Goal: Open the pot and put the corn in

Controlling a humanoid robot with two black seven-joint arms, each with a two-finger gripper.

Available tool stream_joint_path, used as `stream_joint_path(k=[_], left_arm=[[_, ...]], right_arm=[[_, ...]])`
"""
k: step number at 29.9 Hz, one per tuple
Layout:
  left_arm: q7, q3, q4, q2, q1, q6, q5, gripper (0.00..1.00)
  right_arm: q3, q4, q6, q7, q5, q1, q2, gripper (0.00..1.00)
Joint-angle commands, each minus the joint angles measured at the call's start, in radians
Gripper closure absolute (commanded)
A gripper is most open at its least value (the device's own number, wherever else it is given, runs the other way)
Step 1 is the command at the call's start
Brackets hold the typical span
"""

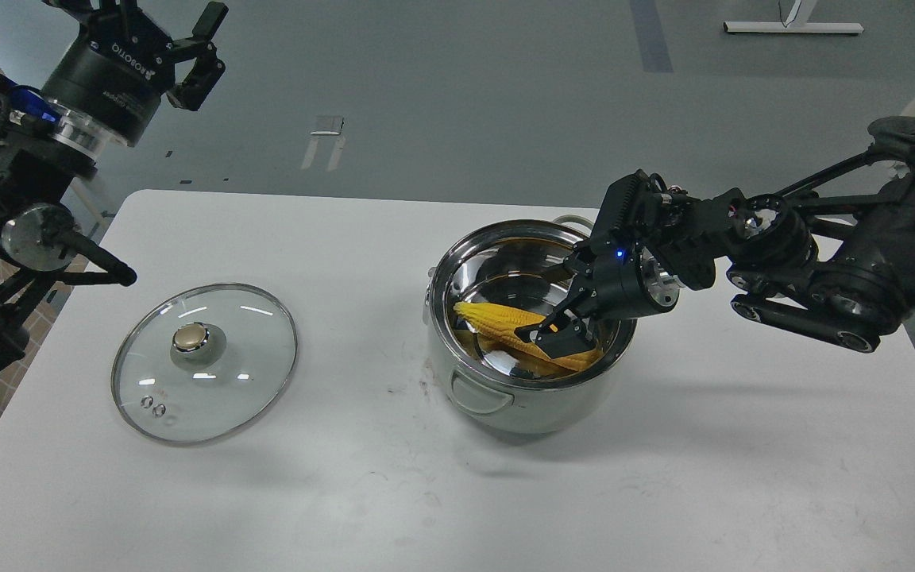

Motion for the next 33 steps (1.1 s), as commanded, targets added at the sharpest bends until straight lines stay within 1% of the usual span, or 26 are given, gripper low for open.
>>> stream_joint_path(k=[1,4,7,9,10,12,13,17,19,21,23,27,29,33], left_arm=[[0.0,0.0,0.0,0.003,0.0,0.0,0.0,0.04],[0.0,0.0,0.0,0.003,0.0,0.0,0.002,0.04],[0.0,0.0,0.0,0.001,0.0,0.002,0.003,0.04],[0.0,0.0,0.002,0.001,0.0,0.002,0.005,0.04],[0.0,0.0,0.003,0.0,0.0,0.002,0.006,0.04],[0.0,0.0,0.006,-0.003,0.0,0.002,0.006,0.04],[0.0,0.0,0.006,-0.003,0.0,0.002,0.006,0.04],[0.0,0.0,0.012,-0.023,0.0,0.002,0.008,0.04],[0.0,0.002,0.015,-0.038,0.001,0.003,0.009,0.04],[0.0,0.002,0.02,-0.052,0.001,0.006,0.012,0.04],[0.0,0.003,0.047,-0.083,0.001,0.029,0.015,0.03],[0.0,0.008,0.092,-0.132,0.003,0.049,0.015,0.03],[0.0,0.02,0.117,-0.179,0.005,0.048,0.018,0.03],[0.0,0.023,0.155,-0.239,0.032,0.038,0.02,0.02]], right_arm=[[0.036,-0.004,0.002,0.0,0.053,0.048,-0.02,0.04],[0.07,-0.017,0.005,0.0,0.154,0.112,-0.06,0.04],[0.113,-0.075,0.005,0.0,0.247,0.143,-0.089,0.03],[0.192,-0.145,0.008,0.0,0.332,0.137,-0.121,0.02],[0.214,-0.161,0.008,0.0,0.356,0.132,-0.129,0.01],[0.283,-0.202,0.012,0.0,0.488,0.097,-0.153,0.01],[0.283,-0.202,0.012,0.0,0.489,0.097,-0.154,0.01],[0.374,-0.205,0.013,0.0,0.785,-0.021,-0.2,0.01],[0.407,-0.207,0.01,0.0,0.903,-0.09,-0.2,0.01],[0.44,-0.211,0.008,0.0,0.965,-0.132,-0.2,0.01],[0.533,-0.236,0.01,0.0,1.057,-0.222,-0.194,0.01],[0.696,-0.267,0.016,0.0,1.165,-0.34,-0.172,0.01],[0.809,-0.28,0.018,0.0,1.237,-0.434,-0.137,0.01],[0.908,-0.299,0.025,0.0,1.252,-0.509,-0.112,0.01]])
